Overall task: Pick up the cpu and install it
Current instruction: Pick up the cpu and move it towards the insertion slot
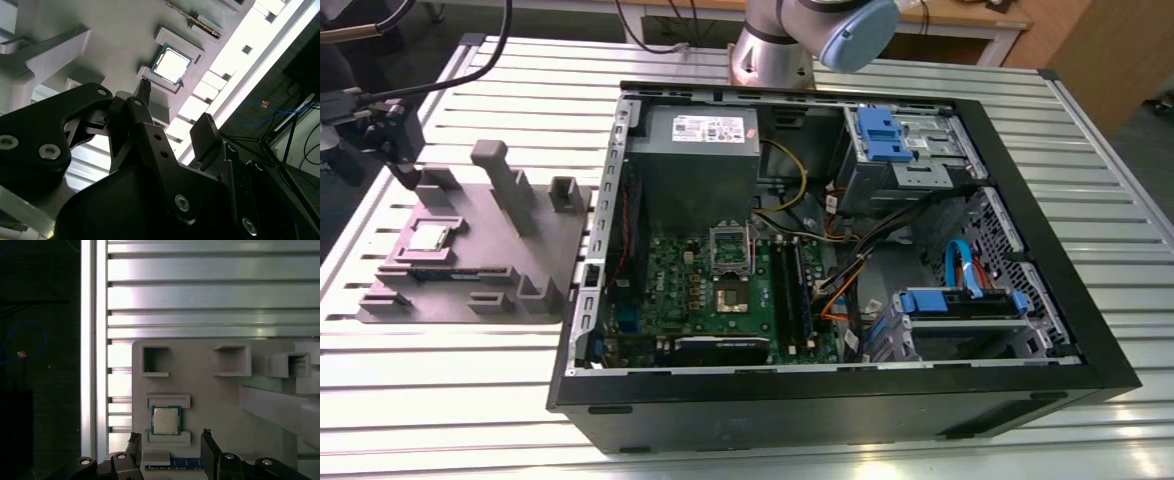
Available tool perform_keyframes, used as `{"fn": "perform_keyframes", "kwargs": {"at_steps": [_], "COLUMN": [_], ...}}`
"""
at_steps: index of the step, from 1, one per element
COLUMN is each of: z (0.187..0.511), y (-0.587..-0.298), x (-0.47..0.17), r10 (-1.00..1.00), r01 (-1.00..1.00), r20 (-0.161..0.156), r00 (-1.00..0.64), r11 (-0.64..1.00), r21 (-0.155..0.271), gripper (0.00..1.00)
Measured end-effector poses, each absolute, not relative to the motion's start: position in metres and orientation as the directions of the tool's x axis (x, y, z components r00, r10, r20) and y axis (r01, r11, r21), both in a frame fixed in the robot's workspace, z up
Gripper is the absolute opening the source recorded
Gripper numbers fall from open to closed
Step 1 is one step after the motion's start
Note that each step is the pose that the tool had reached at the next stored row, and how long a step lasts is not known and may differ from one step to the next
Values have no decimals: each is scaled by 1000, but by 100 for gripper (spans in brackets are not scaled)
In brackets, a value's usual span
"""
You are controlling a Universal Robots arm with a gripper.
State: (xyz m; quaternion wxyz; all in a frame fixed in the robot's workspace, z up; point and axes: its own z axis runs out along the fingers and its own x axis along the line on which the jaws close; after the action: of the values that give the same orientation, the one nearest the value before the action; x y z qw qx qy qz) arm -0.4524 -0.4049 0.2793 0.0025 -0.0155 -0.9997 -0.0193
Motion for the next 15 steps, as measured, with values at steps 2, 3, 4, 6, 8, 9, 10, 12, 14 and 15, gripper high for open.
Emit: {"fn": "perform_keyframes", "kwargs": {"at_steps": [2, 3, 4, 6, 8, 9, 10, 12, 14, 15], "z": [279, 278, 278, 278, 277, 277, 276, 276, 276, 275], "y": [-405, -405, -405, -405, -405, -405, -405, -405, -405, -405], "x": [-452, -452, -452, -452, -452, -452, -452, -452, -452, -452], "r10": [31, 31, 31, 31, 31, 31, 31, 31, 31, 31], "r01": [31, 31, 31, 31, 31, 31, 31, 31, 31, 31], "r20": [6, 6, 6, 6, 6, 6, 6, 6, 6, 6], "r00": [-1000, -1000, -1000, -1000, -1000, -1000, -1000, -1000, -1000, -1000], "r11": [999, 999, 999, 999, 999, 999, 999, 999, 999, 999], "r21": [39, 39, 39, 39, 39, 39, 39, 39, 39, 39], "gripper": [59, 59, 59, 59, 59, 59, 59, 59, 59, 59]}}
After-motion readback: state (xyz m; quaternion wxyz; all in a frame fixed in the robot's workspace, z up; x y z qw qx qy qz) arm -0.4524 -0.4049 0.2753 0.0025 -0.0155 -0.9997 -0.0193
